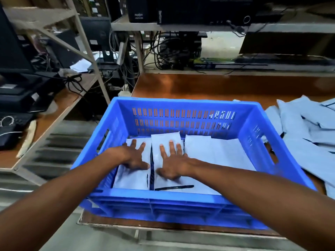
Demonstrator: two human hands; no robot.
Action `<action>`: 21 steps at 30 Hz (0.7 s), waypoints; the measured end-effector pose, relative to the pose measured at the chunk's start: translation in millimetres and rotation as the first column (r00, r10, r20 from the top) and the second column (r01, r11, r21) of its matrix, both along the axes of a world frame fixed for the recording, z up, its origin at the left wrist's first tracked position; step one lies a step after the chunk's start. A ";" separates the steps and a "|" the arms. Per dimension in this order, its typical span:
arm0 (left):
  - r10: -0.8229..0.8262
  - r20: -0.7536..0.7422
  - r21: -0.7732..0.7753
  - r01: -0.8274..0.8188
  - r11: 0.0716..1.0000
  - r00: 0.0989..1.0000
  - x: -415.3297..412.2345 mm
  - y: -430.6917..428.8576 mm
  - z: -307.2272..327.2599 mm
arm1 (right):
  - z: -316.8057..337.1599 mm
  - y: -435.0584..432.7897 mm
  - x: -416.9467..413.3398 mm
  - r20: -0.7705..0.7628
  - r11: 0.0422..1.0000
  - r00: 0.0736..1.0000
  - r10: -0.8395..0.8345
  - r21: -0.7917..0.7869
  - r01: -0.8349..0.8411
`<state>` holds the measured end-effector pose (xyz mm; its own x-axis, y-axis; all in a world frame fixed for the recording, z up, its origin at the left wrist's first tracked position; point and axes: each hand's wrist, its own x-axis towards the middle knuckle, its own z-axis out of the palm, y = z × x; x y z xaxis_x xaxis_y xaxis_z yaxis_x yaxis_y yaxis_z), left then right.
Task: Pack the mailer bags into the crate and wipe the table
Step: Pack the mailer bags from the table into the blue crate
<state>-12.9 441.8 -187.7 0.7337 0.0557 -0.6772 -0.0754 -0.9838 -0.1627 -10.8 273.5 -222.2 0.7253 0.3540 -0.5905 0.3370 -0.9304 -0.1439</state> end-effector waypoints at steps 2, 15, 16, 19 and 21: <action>0.008 0.099 -0.016 -0.006 1.000 0.995 3.5 -5.2 10.0 | 13.9 -5.6 3.8 0.015 1.000 1.000 -0.007 0.017 0.007; 0.078 0.833 -0.457 0.600 0.657 0.548 -27.4 -332.9 104.7 | 168.9 -334.5 9.2 0.605 0.710 0.440 -0.664 0.695 0.115; 0.054 0.827 -0.455 0.609 0.650 0.560 -37.5 -367.9 101.7 | 159.7 -367.1 4.5 0.603 0.717 0.434 -0.669 0.678 0.164; -0.061 0.753 -0.434 0.564 0.703 0.655 -56.5 -457.6 74.9 | 108.8 -456.6 -15.5 0.556 0.715 0.458 -0.694 0.606 0.348; -0.103 0.645 -0.448 0.484 0.751 0.757 -56.4 -499.0 43.0 | 64.1 -500.4 -34.7 0.493 0.697 0.495 -0.716 0.548 0.462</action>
